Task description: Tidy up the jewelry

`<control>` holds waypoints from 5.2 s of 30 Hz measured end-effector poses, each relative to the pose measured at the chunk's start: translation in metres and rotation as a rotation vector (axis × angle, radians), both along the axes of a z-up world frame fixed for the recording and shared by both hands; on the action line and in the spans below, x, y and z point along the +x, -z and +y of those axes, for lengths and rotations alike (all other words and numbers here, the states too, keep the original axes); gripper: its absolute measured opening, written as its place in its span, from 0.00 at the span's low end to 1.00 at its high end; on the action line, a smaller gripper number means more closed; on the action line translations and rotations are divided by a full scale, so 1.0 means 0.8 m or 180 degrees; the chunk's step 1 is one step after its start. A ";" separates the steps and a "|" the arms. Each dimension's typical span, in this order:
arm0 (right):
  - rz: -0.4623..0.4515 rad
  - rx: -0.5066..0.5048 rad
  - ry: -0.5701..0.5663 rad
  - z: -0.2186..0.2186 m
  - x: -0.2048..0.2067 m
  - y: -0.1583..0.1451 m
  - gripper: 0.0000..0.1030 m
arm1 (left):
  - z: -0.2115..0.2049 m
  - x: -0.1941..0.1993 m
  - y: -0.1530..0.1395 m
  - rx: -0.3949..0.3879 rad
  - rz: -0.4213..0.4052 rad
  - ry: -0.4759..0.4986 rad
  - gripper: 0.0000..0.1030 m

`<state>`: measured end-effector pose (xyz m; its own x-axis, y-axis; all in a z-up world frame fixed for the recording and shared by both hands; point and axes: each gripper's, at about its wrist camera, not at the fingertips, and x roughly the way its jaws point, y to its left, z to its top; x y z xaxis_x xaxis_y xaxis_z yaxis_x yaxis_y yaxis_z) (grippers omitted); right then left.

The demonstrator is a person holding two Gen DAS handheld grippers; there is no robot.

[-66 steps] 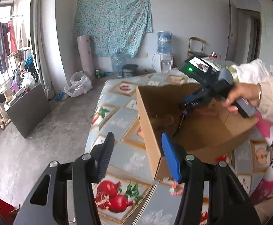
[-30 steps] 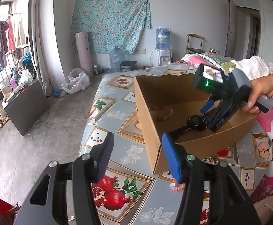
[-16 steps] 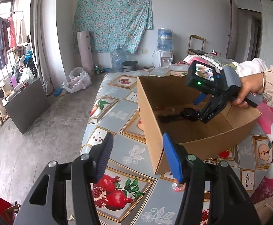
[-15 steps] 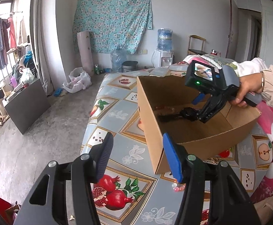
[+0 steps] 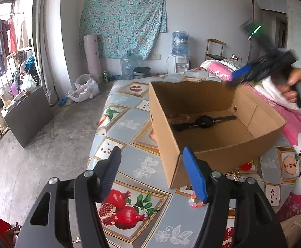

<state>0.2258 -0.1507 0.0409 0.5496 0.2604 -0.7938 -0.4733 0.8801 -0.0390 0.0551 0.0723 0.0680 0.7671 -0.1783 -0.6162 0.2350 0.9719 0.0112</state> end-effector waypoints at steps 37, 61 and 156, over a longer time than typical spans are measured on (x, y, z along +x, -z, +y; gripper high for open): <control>0.0284 -0.0084 0.2088 -0.087 -0.160 0.147 0.92 | -0.084 -0.029 0.144 0.0270 0.1111 0.0101 0.96; -0.0013 0.0550 0.1983 -0.103 -0.169 0.098 0.92 | -0.058 0.020 0.090 0.0147 0.0632 -0.0153 0.96; 0.0155 0.0631 0.0860 0.012 -0.195 0.140 0.50 | -0.092 -0.007 0.128 0.0169 0.0697 0.0313 0.38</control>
<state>0.0700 -0.1412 -0.0715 0.5825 0.2624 -0.7693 -0.2190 0.9621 0.1623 0.0497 -0.0011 -0.0342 0.5947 -0.2084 -0.7764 0.3309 0.9437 0.0001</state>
